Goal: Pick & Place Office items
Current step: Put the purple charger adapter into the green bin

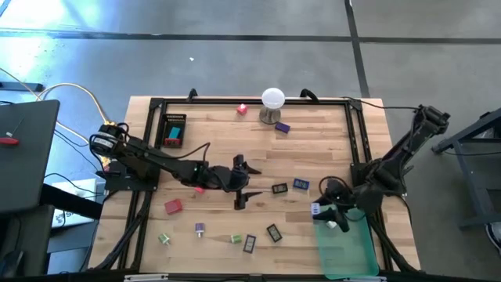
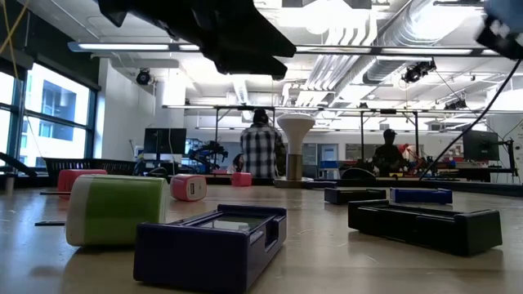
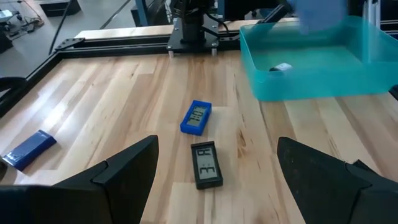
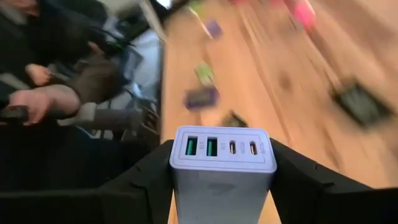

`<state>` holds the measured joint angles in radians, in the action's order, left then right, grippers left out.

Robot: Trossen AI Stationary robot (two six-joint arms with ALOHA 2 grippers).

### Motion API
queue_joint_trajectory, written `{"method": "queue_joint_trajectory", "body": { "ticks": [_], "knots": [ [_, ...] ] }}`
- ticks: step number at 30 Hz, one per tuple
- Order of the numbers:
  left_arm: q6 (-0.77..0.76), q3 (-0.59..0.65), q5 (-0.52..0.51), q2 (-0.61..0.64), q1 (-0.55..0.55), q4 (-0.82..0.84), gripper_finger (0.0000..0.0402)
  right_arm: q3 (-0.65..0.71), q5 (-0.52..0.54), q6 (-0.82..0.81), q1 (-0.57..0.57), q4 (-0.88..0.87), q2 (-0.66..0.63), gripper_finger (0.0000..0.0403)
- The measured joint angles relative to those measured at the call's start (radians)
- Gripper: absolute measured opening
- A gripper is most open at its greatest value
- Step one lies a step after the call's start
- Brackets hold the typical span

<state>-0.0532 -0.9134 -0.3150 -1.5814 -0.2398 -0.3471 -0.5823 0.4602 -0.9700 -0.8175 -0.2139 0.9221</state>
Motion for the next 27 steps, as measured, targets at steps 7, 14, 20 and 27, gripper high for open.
{"method": "queue_joint_trajectory", "body": {
  "ticks": [7, 14, 20, 27],
  "knots": [
    [0.000, 0.000, 0.000, -0.001, -0.008, 0.060, 0.0319, 0.000, 0.068, -0.258, -0.109, -0.050, 0.014, 0.0199],
    [0.000, 0.000, 0.001, -0.001, -0.008, 0.117, 0.0319, 0.000, 0.111, -0.603, -0.227, -0.087, 0.050, 0.0199],
    [0.019, 0.000, 0.001, -0.001, -0.008, 0.148, 0.0319, 0.000, 0.074, -0.962, -0.286, -0.196, 0.086, 0.0199],
    [0.038, 0.000, 0.001, -0.001, -0.007, 0.144, 0.0319, 0.000, -0.250, -1.385, -0.281, -0.440, 0.123, 0.0200]
  ]
}}
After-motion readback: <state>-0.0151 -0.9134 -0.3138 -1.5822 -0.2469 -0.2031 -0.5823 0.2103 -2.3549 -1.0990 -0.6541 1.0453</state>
